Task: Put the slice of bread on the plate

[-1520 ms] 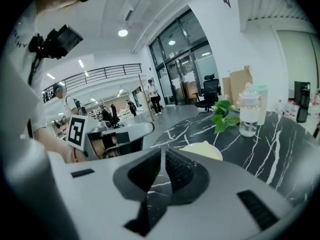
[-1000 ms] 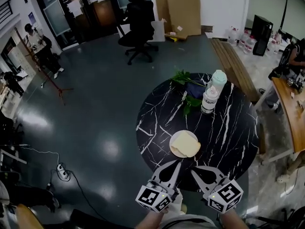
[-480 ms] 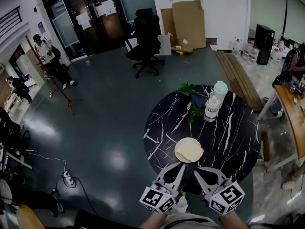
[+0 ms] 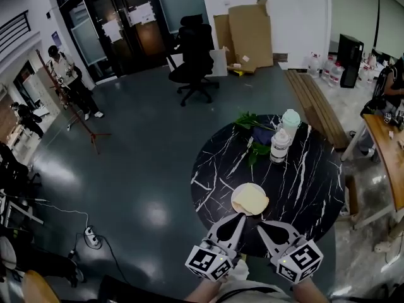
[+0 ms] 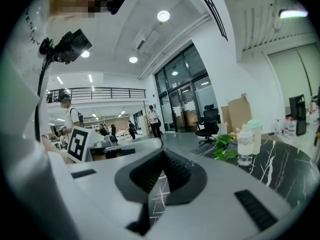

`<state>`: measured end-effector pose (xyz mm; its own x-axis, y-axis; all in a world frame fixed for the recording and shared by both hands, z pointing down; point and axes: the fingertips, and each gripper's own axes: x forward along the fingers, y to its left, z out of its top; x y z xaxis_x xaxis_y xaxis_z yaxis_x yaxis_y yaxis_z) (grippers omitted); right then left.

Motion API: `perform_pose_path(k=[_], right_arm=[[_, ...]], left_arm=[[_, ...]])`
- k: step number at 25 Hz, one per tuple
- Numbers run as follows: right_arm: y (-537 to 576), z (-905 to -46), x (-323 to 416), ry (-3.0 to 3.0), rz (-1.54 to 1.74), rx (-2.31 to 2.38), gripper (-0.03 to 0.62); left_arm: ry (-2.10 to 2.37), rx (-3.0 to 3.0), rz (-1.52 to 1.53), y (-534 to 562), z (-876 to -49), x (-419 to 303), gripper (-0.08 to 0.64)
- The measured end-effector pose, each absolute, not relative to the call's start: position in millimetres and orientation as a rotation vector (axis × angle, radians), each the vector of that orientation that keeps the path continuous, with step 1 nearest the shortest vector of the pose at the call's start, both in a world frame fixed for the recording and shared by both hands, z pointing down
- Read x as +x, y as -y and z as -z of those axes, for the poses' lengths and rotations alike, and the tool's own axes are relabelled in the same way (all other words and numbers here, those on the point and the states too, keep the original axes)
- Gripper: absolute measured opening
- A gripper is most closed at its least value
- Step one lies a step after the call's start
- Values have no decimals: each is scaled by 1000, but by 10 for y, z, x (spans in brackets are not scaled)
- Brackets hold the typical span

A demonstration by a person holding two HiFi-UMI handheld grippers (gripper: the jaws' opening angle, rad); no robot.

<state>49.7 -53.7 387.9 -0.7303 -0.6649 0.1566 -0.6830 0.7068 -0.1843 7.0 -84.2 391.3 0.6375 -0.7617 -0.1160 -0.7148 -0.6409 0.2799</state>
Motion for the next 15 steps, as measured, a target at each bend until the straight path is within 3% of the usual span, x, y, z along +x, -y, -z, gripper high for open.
perform_pose_path(k=[15], right_arm=[[497, -3956, 380, 2807, -375, 1081, 11]], left_arm=[[1232, 2633, 325, 808, -3976, -36, 8]])
